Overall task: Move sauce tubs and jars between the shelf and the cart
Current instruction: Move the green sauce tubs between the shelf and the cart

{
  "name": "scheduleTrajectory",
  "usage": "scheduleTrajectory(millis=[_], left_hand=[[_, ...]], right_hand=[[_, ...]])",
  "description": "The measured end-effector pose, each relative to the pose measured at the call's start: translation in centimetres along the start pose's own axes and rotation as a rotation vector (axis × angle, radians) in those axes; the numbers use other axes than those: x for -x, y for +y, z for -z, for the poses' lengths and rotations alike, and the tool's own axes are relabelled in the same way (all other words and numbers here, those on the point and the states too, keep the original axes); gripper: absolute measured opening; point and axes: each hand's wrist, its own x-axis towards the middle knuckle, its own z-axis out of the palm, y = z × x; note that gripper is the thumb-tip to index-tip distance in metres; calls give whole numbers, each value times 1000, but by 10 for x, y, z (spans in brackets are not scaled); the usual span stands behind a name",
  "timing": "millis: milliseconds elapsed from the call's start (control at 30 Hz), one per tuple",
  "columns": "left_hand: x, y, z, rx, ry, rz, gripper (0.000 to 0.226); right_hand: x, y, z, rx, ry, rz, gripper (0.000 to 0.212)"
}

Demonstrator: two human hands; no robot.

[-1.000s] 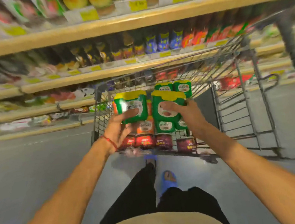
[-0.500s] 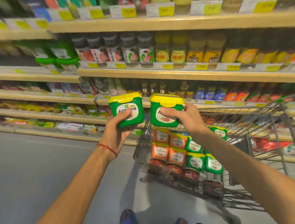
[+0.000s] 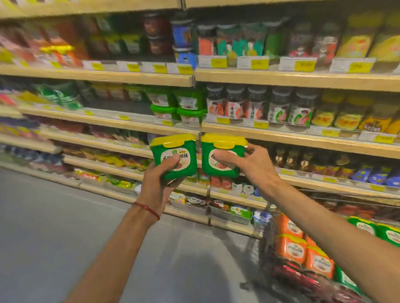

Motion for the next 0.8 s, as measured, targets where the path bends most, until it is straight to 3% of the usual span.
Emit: scheduleTrajectory(millis=[200, 333, 433, 567, 700, 800], left_hand=[[-35, 51, 79, 34, 33, -62, 93], [-69, 75, 117, 82, 35, -121, 84], [-101, 92, 140, 84, 54, -143, 91], [-153, 117, 171, 45, 4, -183, 77], [-220, 146, 198, 42, -39, -213, 81], [-270, 171, 209, -13, -102, -243, 70]], right_hand=[[-42, -10, -89, -2, -37, 24, 36], [-79, -13, -134, 9, -70, 52, 40], [-115, -14, -164, 17, -84, 75, 42], [-171, -16, -205, 21, -66, 165, 61], [-235, -25, -240, 31, -17, 267, 48], [-285, -40, -263, 32, -17, 318, 41]])
